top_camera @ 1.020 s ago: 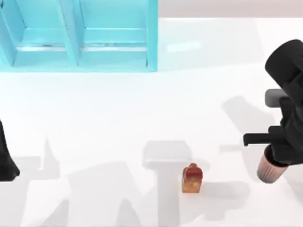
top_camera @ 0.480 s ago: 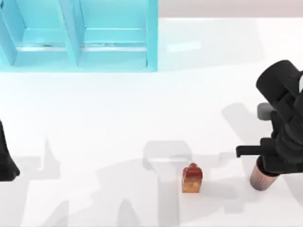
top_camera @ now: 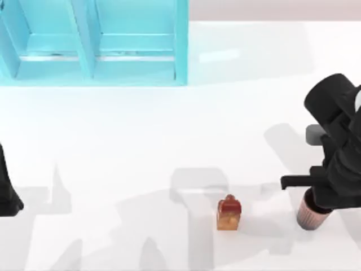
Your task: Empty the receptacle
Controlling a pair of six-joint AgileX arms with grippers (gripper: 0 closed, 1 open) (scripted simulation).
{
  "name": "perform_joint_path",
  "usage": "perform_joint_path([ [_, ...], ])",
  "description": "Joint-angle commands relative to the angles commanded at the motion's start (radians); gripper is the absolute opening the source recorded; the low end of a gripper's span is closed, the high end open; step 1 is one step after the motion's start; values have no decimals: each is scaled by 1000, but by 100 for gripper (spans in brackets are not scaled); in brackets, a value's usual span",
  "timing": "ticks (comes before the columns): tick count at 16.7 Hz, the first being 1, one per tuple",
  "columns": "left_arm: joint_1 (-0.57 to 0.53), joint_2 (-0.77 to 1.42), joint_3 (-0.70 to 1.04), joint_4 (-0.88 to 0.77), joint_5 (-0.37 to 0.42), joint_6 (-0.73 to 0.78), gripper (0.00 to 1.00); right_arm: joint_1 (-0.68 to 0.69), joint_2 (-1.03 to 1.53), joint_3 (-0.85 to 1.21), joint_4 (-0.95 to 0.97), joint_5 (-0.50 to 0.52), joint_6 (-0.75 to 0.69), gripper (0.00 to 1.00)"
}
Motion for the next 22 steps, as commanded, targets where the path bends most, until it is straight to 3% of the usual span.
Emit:
perform_joint_path([
  [9, 0, 0, 0, 0, 0, 0, 100, 0, 0, 0, 0, 0, 0, 98],
  [22, 0, 0, 0, 0, 0, 0, 100, 0, -15, 67, -73, 0, 1, 100],
])
